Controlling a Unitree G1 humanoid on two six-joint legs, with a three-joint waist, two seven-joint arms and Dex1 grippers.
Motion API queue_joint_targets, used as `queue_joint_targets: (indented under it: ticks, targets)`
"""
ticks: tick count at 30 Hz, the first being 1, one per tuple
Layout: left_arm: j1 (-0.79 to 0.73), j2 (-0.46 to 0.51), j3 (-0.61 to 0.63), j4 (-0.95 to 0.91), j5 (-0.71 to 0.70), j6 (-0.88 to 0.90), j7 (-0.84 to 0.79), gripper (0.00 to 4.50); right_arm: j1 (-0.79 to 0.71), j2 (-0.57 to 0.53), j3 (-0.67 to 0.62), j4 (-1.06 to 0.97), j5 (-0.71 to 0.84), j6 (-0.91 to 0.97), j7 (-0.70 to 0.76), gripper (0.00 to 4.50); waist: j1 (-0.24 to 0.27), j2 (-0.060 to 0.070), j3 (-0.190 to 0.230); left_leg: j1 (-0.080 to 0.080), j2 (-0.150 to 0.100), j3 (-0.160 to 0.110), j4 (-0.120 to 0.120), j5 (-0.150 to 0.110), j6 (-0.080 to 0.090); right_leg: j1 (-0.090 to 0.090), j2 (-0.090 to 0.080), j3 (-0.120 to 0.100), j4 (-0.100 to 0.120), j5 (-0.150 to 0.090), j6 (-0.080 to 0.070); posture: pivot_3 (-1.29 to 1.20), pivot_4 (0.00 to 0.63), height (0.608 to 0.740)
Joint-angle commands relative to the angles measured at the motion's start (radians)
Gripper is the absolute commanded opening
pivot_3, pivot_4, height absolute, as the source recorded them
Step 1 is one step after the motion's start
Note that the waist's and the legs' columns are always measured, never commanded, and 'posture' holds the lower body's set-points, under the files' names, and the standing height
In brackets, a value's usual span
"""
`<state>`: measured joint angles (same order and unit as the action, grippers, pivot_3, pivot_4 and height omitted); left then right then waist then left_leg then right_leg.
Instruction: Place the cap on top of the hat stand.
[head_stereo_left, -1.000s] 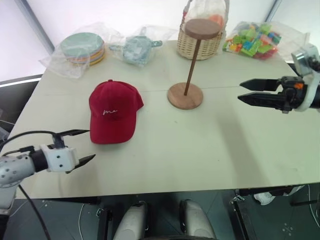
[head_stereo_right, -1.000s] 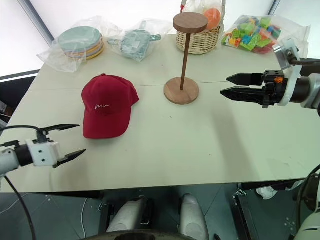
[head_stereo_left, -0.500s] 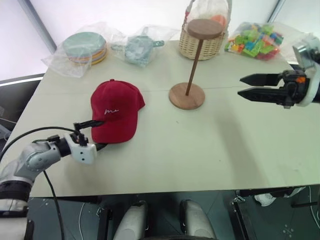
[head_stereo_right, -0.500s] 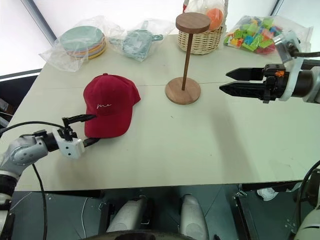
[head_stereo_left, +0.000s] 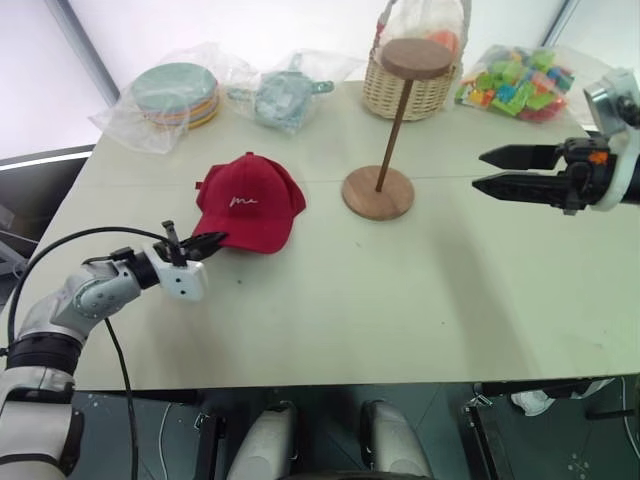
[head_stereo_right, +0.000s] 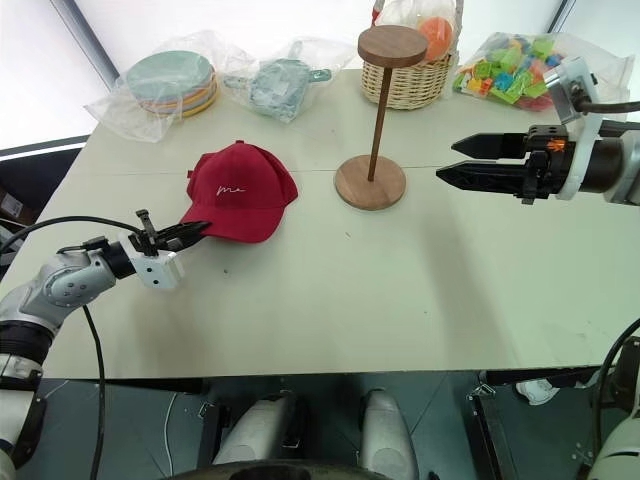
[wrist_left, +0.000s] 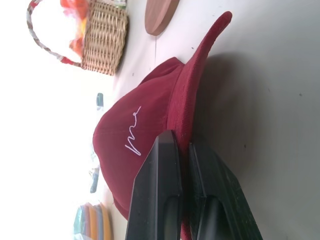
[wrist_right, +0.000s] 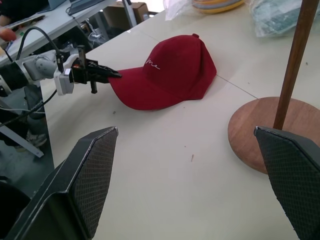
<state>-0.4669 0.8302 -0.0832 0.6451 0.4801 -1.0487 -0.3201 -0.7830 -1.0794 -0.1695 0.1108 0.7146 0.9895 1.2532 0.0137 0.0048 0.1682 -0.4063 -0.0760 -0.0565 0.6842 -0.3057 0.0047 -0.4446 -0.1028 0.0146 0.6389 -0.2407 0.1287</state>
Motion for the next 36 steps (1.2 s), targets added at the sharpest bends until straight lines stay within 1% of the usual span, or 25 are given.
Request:
queue_joint_targets:
  ticks: [1, 4, 7, 10, 11, 15, 19, 23, 28, 36]
  targets:
    - [0.01, 0.0, 0.037, -0.069, 0.007, 0.08, 0.067, 0.05, -0.011, -0.012, -0.038, -0.032, 0.017, -0.001, -0.009, 4.5, 0.0, 0.0, 0.0, 0.0, 0.0, 0.0, 0.0, 0.0, 0.0, 0.0, 0.0, 0.0, 0.0, 0.0, 0.0, 0.0, 0.15, 0.74]
    - [-0.026, 0.016, 0.082, -0.13, -0.028, 0.22, 0.072, 0.05, -0.024, -0.02, -0.036, -0.016, 0.009, -0.01, -0.009, 4.5, -0.001, 0.0, 0.0, 0.0, 0.0, 0.0, 0.0, 0.0, 0.0, 0.0, 0.0, 0.0, 0.001, 0.0, 0.0, 0.0, 0.15, 0.74]
    - [-0.106, 0.046, 0.127, -0.205, -0.063, 0.357, 0.038, 0.05, -0.05, -0.032, -0.035, 0.027, -0.011, -0.036, -0.003, 4.5, -0.001, -0.001, 0.001, -0.001, 0.0, 0.0, 0.0, 0.0, 0.0, -0.001, 0.0, 0.0, 0.002, 0.0, 0.0, 0.0, 0.15, 0.74]
    - [-0.22, 0.06, 0.148, -0.273, -0.075, 0.51, 0.003, 0.05, -0.092, -0.04, -0.029, 0.102, -0.043, -0.08, 0.005, 4.5, -0.001, -0.001, 0.001, -0.001, 0.0, 0.0, 0.001, 0.0, 0.0, -0.002, 0.0, 0.0, 0.005, 0.0, 0.0, 0.0, 0.15, 0.74]
    - [-0.27, 0.059, 0.147, -0.295, -0.06, 0.578, -0.003, 0.05, -0.108, -0.045, -0.024, 0.137, -0.061, -0.104, 0.011, 4.5, 0.0, -0.001, 0.001, -0.001, 0.0, 0.0, 0.001, 0.0, 0.0, -0.002, 0.0, 0.0, 0.006, 0.0, 0.0, 0.0, 0.15, 0.74]
    - [-0.458, 0.031, 0.092, -0.365, 0.0, 0.805, -0.075, 0.05, -0.173, -0.054, 0.003, 0.276, -0.138, -0.201, 0.037, 4.5, -0.002, -0.001, 0.001, -0.002, -0.001, 0.0, 0.002, 0.0, 0.0, -0.002, 0.001, -0.001, 0.006, 0.0, 0.0, 0.0, 0.15, 0.74]
    - [-0.607, -0.066, 0.04, -0.455, 0.019, 0.987, -0.122, 0.05, -0.223, -0.058, 0.011, 0.388, -0.198, -0.276, 0.058, 4.5, -0.003, -0.001, 0.001, -0.001, -0.001, 0.001, 0.002, 0.0, 0.0, -0.002, 0.001, -0.001, 0.007, 0.0, 0.0, 0.0, 0.15, 0.74]
    - [-0.688, -0.175, -0.018, -0.541, 0.023, 1.056, -0.142, 0.05, -0.256, -0.074, 0.007, 0.486, -0.245, -0.343, 0.072, 4.5, -0.004, -0.002, 0.001, -0.002, -0.001, 0.001, 0.002, 0.0, 0.0, -0.002, 0.001, -0.001, 0.007, 0.0, 0.0, 0.0, 0.15, 0.74]
    - [-0.713, -0.287, -0.089, -0.596, 0.022, 1.025, -0.124, 0.05, -0.289, -0.09, -0.011, 0.567, -0.278, -0.388, 0.073, 4.5, -0.003, -0.002, 0.001, -0.002, -0.001, 0.001, 0.002, 0.0, 0.0, -0.002, 0.001, -0.001, 0.006, 0.0, 0.0, 0.0, 0.15, 0.74]
    - [-0.687, -0.428, -0.181, -0.626, 0.026, 1.018, -0.134, 0.05, -0.26, -0.101, -0.051, 0.536, -0.268, -0.367, 0.074, 4.5, -0.002, -0.002, 0.001, -0.001, -0.001, 0.001, 0.002, 0.001, -0.001, -0.002, 0.001, 0.0, 0.006, 0.0, 0.0, 0.0, 0.15, 0.74]
